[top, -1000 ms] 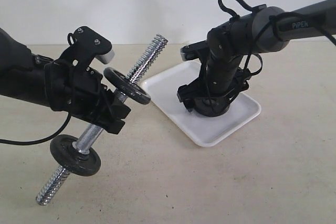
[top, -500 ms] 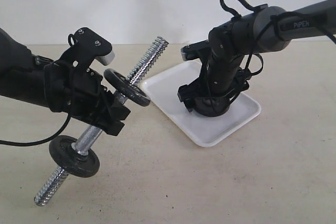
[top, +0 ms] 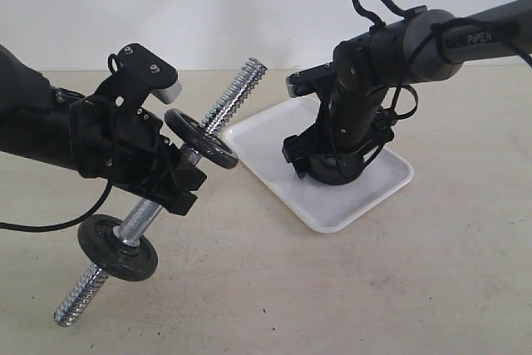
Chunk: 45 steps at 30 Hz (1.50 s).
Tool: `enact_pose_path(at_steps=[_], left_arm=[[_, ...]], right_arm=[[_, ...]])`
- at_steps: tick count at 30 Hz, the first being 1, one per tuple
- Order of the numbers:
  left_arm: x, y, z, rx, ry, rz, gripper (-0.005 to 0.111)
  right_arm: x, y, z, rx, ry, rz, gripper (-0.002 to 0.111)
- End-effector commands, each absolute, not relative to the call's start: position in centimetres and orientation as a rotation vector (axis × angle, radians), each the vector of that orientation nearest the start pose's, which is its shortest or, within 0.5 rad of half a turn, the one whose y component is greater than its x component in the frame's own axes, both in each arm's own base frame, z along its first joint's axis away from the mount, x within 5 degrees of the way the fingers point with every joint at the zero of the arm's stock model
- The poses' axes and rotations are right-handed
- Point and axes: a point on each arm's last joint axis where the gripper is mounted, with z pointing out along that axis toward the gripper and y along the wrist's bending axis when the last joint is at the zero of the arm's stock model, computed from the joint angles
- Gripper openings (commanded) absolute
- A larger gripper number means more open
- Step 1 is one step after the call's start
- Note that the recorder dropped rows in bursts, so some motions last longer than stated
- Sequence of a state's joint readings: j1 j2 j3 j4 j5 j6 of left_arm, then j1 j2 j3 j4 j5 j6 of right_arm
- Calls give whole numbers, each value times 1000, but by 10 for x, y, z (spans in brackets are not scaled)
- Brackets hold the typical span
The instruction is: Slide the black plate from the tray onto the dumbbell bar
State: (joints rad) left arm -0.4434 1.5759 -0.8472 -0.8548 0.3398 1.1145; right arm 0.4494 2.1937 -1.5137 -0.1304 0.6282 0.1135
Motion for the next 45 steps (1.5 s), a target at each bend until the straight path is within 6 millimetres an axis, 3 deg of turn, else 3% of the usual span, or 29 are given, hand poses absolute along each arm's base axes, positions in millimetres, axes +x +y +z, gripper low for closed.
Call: enact_pose_path(at_steps=[1, 8, 15, 25, 45], left_arm=[[277, -152, 235, 874, 2134, -355, 4], [276, -152, 235, 877, 2134, -355, 4], [276, -152, 235, 877, 2134, -355, 4], [277, -152, 235, 876, 2133, -353, 4], [276, -152, 235, 877, 2134, -355, 4]], right_arm=[[403, 185, 102, -632, 2784, -28, 105], [399, 184, 76, -642, 2863, -47, 105], [396, 184, 76, -640, 2898, -32, 105], [394, 169, 76, -783, 2917, -277, 105], [395, 173, 75, -788, 2905, -229, 105]])
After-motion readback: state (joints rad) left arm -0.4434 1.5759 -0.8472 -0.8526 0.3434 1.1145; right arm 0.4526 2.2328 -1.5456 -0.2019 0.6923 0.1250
